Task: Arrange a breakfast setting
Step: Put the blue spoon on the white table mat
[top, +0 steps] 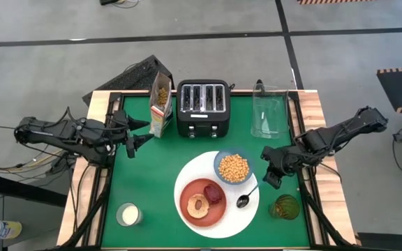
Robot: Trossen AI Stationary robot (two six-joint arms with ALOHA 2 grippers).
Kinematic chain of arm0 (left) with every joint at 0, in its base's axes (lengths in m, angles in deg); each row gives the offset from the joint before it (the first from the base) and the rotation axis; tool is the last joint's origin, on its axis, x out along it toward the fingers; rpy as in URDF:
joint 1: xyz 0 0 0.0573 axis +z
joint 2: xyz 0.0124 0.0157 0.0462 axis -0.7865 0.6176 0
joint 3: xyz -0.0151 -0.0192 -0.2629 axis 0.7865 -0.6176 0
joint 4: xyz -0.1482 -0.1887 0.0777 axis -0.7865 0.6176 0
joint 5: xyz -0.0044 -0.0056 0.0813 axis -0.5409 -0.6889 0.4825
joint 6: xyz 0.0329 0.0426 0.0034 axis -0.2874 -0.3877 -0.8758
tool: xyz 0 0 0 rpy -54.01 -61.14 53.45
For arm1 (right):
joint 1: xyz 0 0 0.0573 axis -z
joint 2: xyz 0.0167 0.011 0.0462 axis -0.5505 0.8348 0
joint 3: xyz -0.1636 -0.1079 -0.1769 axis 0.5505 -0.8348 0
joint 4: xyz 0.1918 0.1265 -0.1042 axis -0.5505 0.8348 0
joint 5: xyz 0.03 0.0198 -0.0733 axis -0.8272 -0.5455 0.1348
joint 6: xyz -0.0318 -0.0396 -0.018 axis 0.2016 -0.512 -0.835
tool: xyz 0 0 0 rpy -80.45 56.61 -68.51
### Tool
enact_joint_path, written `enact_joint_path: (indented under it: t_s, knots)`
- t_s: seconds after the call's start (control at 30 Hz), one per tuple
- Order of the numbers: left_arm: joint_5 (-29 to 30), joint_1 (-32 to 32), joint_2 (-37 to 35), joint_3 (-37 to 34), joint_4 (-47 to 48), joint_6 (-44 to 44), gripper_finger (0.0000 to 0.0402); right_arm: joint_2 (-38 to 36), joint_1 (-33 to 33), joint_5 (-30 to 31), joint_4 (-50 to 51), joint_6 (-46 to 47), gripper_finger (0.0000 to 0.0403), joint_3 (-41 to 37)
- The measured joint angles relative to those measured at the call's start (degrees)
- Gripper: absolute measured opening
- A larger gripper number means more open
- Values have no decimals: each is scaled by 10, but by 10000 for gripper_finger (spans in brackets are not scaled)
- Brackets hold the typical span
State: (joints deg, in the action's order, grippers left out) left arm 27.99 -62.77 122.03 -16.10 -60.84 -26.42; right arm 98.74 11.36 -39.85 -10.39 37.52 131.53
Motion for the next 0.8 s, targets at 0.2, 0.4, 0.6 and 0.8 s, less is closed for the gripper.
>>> enact_joint_path:
  t_s: [0.2, 0.4, 0.6, 0.8]
  knots:
    - [0, 0, 0, 0, 0, 0, 283, 1, 1, -75, -76, -27, 24, -62]
    - [1, 0, 0, 0, -1, 2, 283, 4, 19, -80, -124, -44, 24, -101]
    - [1, 0, 0, 0, -1, 5, 283, 4, 43, -102, -172, -59, 24, -131]
    - [1, 0, 0, 0, -1, 5, 283, 7, 50, -115, -201, -58, 24, -157]
